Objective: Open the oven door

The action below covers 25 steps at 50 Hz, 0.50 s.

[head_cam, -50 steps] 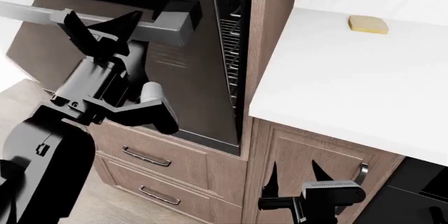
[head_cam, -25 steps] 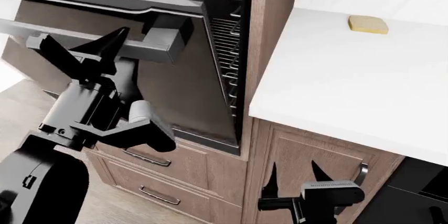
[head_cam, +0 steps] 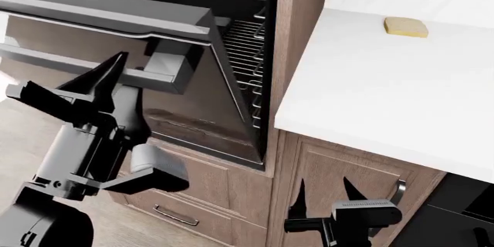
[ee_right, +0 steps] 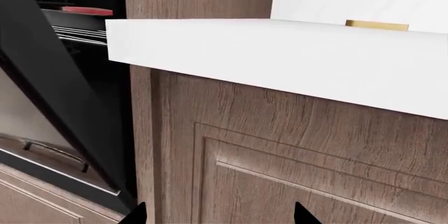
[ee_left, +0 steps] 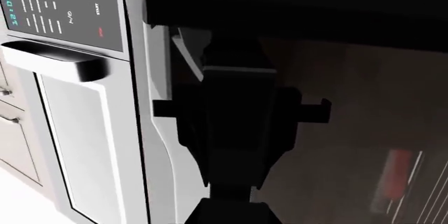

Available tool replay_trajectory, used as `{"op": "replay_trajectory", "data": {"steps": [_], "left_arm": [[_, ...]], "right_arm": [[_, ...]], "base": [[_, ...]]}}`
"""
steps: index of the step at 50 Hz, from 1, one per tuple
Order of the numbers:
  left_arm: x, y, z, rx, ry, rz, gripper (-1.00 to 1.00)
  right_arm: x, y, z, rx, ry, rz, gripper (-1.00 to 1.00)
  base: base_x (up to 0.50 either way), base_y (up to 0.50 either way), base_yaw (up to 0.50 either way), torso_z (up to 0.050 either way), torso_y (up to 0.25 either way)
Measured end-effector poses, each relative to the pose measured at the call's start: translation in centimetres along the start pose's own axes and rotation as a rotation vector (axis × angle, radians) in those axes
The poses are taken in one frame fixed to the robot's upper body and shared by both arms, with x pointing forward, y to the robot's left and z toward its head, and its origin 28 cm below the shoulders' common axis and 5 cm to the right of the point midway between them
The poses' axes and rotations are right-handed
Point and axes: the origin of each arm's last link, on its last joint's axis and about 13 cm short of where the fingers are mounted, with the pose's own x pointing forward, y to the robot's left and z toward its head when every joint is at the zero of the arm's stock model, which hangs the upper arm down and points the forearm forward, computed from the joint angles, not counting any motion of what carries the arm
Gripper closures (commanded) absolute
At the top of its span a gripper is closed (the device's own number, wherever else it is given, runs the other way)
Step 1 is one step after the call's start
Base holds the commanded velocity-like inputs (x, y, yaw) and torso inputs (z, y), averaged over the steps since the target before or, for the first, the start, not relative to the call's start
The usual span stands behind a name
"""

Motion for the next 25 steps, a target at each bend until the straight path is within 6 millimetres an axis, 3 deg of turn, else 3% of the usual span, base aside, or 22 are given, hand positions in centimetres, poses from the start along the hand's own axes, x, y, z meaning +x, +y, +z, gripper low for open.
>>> {"op": "replay_trajectory", "data": {"steps": [25], "left_arm": [[-2.4,-0.7,0.1,-0.004,0.018,0.032,1.00]], "right_arm": [[0.0,0.1,-0.1,-0.004,0.000,0.003,-1.00]], "base": [[0.00,0.00,0.00,0.000,0.000]]}}
